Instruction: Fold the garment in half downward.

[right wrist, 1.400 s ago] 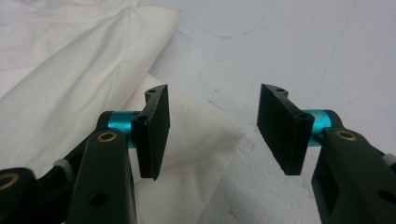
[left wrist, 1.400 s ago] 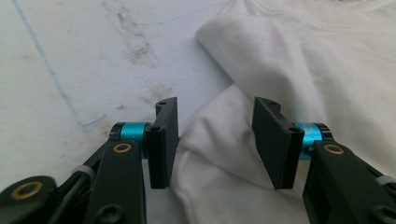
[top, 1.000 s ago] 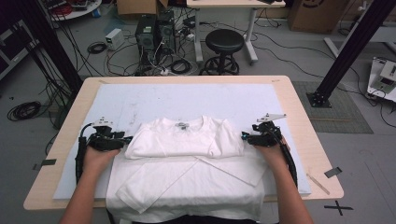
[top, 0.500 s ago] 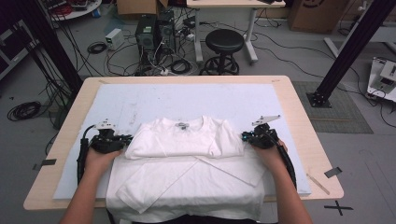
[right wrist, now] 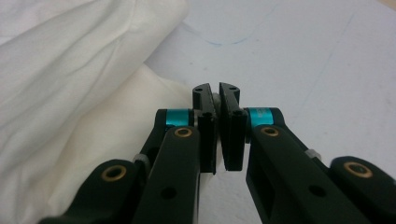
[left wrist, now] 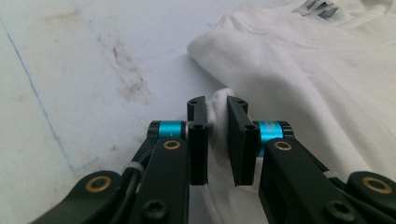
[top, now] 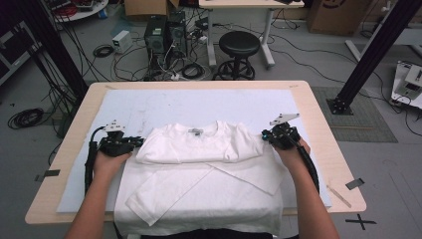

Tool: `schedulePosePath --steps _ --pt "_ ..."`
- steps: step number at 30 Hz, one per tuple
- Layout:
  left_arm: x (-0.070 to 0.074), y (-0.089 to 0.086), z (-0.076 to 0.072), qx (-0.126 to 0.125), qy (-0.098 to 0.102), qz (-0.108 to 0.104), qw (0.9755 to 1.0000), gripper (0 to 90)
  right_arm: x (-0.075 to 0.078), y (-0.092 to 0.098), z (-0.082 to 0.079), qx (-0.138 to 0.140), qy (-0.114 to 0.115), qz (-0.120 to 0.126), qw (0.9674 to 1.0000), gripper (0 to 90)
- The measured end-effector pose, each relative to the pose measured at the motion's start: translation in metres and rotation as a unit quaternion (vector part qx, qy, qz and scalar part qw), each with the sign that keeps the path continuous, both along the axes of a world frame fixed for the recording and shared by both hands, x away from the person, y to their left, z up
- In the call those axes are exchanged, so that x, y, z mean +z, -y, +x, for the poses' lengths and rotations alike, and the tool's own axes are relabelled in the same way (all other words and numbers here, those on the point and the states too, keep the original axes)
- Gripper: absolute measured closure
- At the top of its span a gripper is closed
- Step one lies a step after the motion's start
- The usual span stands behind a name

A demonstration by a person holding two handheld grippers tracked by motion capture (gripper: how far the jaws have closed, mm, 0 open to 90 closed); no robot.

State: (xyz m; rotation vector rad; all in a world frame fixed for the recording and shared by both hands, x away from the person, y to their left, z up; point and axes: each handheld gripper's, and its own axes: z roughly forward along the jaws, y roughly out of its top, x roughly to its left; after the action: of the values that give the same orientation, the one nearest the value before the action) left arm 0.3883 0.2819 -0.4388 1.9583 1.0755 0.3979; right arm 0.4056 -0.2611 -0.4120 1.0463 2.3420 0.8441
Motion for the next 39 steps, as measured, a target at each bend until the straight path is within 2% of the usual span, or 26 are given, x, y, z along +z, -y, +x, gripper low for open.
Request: schedulePosePath --steps 1,2,4,6,7,9,11,14,16,18,19,22,24,25,27,30,33,34,35,36,39 --pt "0.002 0.003 0.003 0.0 -0.001 0.001 1.0 79.4 0.002 0.001 0.001 -0.004 0.0 0.0 1.0 87.8" --pt "0.002 0.005 0.005 0.002 0.006 -0.001 1.0 79.4 0.003 0.002 0.003 -0.006 0.002 0.0 1.0 87.8" --pt "0.004 0.008 0.012 0.004 0.0 -0.003 1.0 79.4 0.005 0.005 0.006 -0.012 0.002 -0.001 0.9999 87.8" --pt "0.007 0.014 0.018 0.004 0.003 0.001 1.0 79.4 0.007 0.008 0.01 -0.017 0.003 -0.002 0.9998 87.9" --pt "0.008 0.016 0.02 0.008 0.011 -0.007 0.9999 79.4 0.008 0.01 0.012 -0.021 0.005 -0.004 0.9998 87.8" --pt "0.011 0.02 0.028 0.009 0.006 -0.006 0.9999 79.4 0.012 0.013 0.016 -0.027 0.007 -0.007 0.9996 87.8" --pt "0.015 0.026 0.034 0.011 0.016 -0.007 0.9998 79.4 0.016 0.014 0.021 -0.034 0.01 -0.011 0.9993 87.8" --pt "0.016 0.03 0.04 0.016 0.009 -0.001 0.9998 79.4 0.02 0.015 0.027 -0.041 0.016 -0.015 0.9989 87.7" --pt "0.012 0.03 0.042 0.018 0.0 -0.007 0.9998 79.1 0.016 0.015 0.028 -0.042 0.006 -0.011 0.999 87.3" --pt "0.005 0.027 0.041 0.019 -0.005 -0.015 0.9997 78.8 0.006 0.016 0.029 -0.043 -0.016 -0.001 0.999 85.6" --pt "0.002 0.025 0.04 0.019 -0.008 -0.024 0.9995 78.5 -0.001 0.017 0.03 -0.041 -0.026 0.007 0.9988 82.6" --pt "-0.007 0.022 0.037 0.018 -0.02 -0.034 0.999 77.7 -0.016 0.024 0.029 -0.055 -0.043 0.03 0.9971 59.2" --pt "-0.01 0.021 0.037 0.02 -0.023 -0.042 0.9987 77.5 -0.022 0.03 0.031 -0.066 -0.064 0.053 0.9944 47.4" --pt "-0.01 0.021 0.037 0.019 -0.025 -0.042 0.9986 77.4 -0.024 0.031 0.031 -0.071 -0.071 0.051 0.9936 43.8" --pt "-0.01 0.022 0.037 0.018 -0.026 -0.04 0.9987 77.3 -0.027 0.032 0.03 -0.077 -0.084 0.054 0.9921 43.1" --pt "-0.012 0.022 0.037 0.019 -0.028 -0.042 0.9985 77.2 -0.027 0.032 0.027 -0.086 -0.087 0.058 0.9907 47.2" --pt "-0.013 0.023 0.036 0.017 -0.03 -0.037 0.9987 77.3 -0.026 0.032 0.022 -0.085 -0.096 0.074 0.9891 65.1" --pt "-0.013 0.023 0.036 0.017 -0.03 -0.037 0.9987 77.3 -0.026 0.032 0.022 -0.085 -0.096 0.074 0.9891 65.1" --pt "-0.013 0.023 0.036 0.018 -0.029 -0.037 0.9987 77.3 -0.026 0.033 0.02 -0.077 -0.101 0.085 0.9883 75.0" --pt "-0.013 0.023 0.036 0.018 -0.029 -0.037 0.9987 77.3 -0.027 0.03 0.017 -0.066 -0.095 0.085 0.9897 82.0" --pt "-0.012 0.024 0.036 0.017 -0.024 -0.03 0.9991 78.0 -0.025 0.026 0.017 -0.061 -0.075 0.06 0.9935 84.4"
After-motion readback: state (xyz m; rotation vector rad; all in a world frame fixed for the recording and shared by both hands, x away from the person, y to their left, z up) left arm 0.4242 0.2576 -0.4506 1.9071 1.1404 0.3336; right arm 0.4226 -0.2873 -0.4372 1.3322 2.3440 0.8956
